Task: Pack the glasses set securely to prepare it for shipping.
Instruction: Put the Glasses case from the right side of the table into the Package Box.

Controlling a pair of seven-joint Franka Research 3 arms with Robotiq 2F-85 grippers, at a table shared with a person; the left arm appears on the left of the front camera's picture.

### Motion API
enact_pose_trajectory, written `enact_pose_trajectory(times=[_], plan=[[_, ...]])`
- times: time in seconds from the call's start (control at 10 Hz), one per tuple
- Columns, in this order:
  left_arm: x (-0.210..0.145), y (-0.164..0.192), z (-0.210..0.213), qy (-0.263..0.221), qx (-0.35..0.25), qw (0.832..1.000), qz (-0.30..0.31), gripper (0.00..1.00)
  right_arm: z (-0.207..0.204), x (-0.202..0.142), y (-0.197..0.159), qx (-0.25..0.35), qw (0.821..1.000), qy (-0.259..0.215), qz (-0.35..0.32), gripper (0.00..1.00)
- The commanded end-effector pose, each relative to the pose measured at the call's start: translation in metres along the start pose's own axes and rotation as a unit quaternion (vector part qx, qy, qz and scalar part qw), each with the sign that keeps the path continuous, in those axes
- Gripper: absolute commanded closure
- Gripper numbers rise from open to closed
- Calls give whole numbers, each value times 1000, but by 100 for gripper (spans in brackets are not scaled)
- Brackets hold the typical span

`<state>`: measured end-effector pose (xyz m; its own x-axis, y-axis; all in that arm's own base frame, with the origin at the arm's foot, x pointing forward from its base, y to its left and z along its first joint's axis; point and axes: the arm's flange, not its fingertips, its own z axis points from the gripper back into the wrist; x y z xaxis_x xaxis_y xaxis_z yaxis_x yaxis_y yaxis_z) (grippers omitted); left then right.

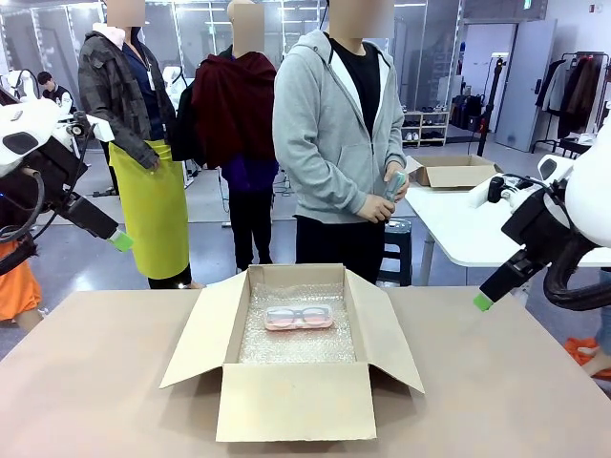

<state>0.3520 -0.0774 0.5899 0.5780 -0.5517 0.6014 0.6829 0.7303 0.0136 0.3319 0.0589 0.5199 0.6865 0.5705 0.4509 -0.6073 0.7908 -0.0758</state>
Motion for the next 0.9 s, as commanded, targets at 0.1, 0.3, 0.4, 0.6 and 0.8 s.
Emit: enact_pose_trajectory(times=[0.1,0.3,0.4,0.6,0.8], plan=[[1,1,3,-4,-3,1000,-4,0,-1,1,1,-1,1000,2,-1,0],[1,1,3,-4,-3,1000,-4,0,-1,1,1,-1,1000,2,-1,0],[1,1,3,-4,-3,1000,-4,0,-1,1,1,-1,1000,2,-1,0],[1,1,3,-4,-3,1000,-4,0,-1,1,1,-1,1000,2,-1,0],[1,1,3,-4,-3,1000,-4,0,-1,1,1,-1,1000,2,-1,0]])
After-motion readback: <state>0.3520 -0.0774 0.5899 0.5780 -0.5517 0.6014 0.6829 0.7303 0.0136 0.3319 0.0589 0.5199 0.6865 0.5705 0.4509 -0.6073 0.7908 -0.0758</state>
